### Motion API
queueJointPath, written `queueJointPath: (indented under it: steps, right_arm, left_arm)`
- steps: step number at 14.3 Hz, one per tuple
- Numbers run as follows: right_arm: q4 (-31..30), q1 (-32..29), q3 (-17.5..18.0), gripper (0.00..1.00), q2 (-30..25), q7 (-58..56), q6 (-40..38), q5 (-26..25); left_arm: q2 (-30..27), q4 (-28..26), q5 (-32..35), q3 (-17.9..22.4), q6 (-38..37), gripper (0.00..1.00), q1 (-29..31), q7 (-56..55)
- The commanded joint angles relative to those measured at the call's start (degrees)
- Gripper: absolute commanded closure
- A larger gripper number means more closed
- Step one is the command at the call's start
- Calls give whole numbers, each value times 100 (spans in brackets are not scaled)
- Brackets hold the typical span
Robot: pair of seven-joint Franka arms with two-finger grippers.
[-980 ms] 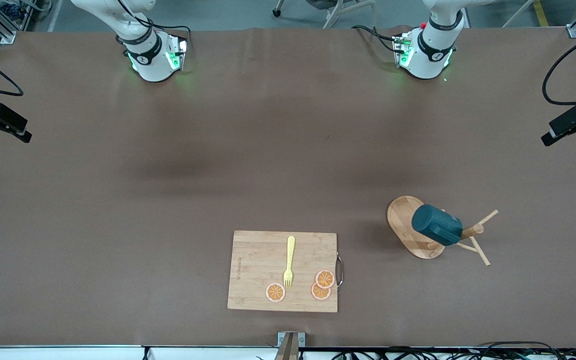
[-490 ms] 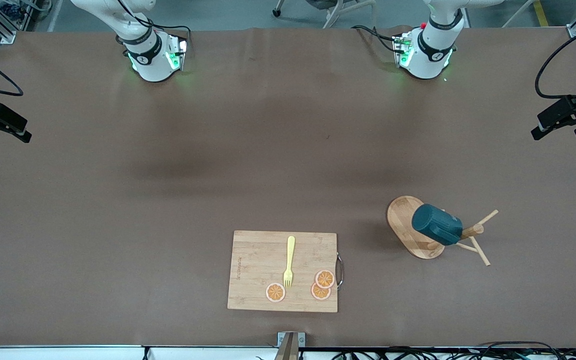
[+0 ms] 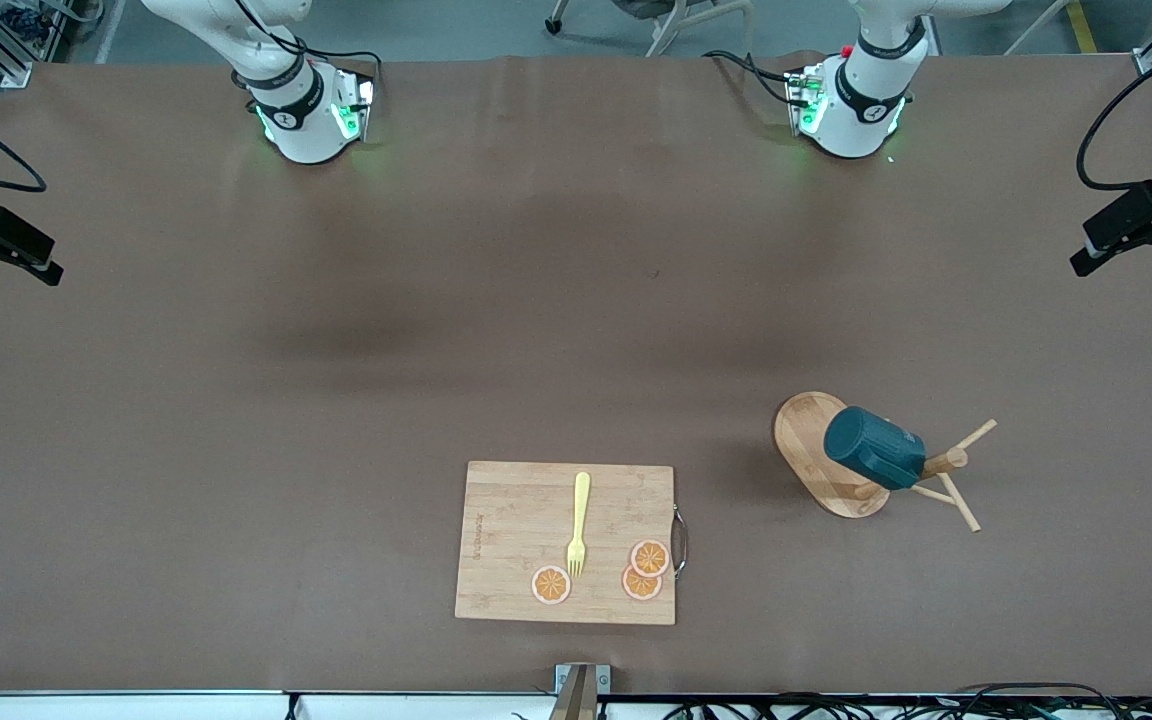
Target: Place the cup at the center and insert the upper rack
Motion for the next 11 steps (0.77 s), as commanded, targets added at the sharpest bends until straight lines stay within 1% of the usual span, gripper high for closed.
queueJointPath:
  steps: [1, 3, 5, 11]
  right_arm:
    - [-48, -128, 75, 0, -69, 18, -33, 86]
    - [-56, -119, 75, 0, -78, 36, -59, 86]
    - [-56, -101, 84, 0, -78, 36, -50, 86]
    - [-48, -110, 84, 0, -78, 36, 11, 94]
  left_arm:
    - [-7, 113, 74, -14, 0, 0, 24, 80]
    - [2, 122, 57, -102, 17, 0, 112, -16]
    - [19, 122, 65, -364, 17, 0, 313, -17]
    - [2, 122, 74, -410, 17, 0, 359, 71]
